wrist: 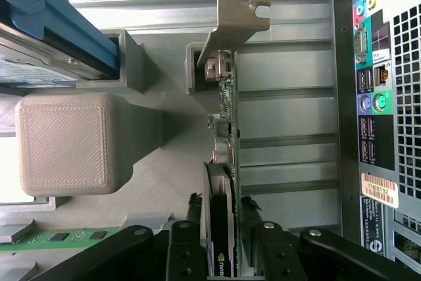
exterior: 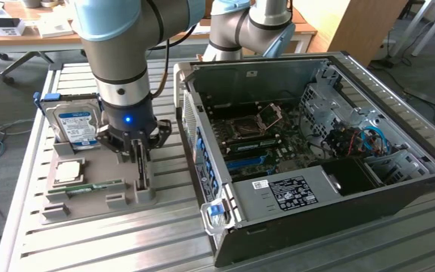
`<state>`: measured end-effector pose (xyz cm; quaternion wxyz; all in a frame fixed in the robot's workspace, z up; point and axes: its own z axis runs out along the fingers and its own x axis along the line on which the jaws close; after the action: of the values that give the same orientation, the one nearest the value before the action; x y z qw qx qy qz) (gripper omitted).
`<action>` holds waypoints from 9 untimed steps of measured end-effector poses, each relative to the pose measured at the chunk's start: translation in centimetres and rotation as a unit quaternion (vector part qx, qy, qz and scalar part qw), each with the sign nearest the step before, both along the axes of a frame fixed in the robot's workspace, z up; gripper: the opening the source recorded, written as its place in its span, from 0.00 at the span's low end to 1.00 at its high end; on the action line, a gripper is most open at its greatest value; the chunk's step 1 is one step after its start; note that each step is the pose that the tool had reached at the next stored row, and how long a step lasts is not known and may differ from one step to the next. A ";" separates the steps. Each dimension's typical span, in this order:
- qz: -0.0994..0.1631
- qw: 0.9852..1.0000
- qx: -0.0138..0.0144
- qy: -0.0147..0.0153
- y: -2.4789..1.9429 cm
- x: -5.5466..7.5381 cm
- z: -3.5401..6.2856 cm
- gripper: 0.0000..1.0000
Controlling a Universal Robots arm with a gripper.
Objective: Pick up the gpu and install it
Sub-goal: 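Pick up the gpu and move the gpu toward the slot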
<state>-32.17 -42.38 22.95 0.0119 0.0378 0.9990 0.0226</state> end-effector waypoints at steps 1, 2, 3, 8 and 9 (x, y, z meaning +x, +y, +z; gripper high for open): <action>0.000 1.000 0.000 0.000 0.00 0.0 0.00 0.40; 0.000 1.000 0.000 0.000 0.00 0.0 0.00 0.33; 0.000 1.000 0.000 0.000 0.00 0.0 0.00 0.27; 0.000 1.000 0.000 0.000 0.00 0.0 0.00 0.26; 0.000 1.000 0.000 0.000 0.00 0.0 0.00 0.26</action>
<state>-32.16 -42.38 22.95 0.0119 0.0378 0.9990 0.0226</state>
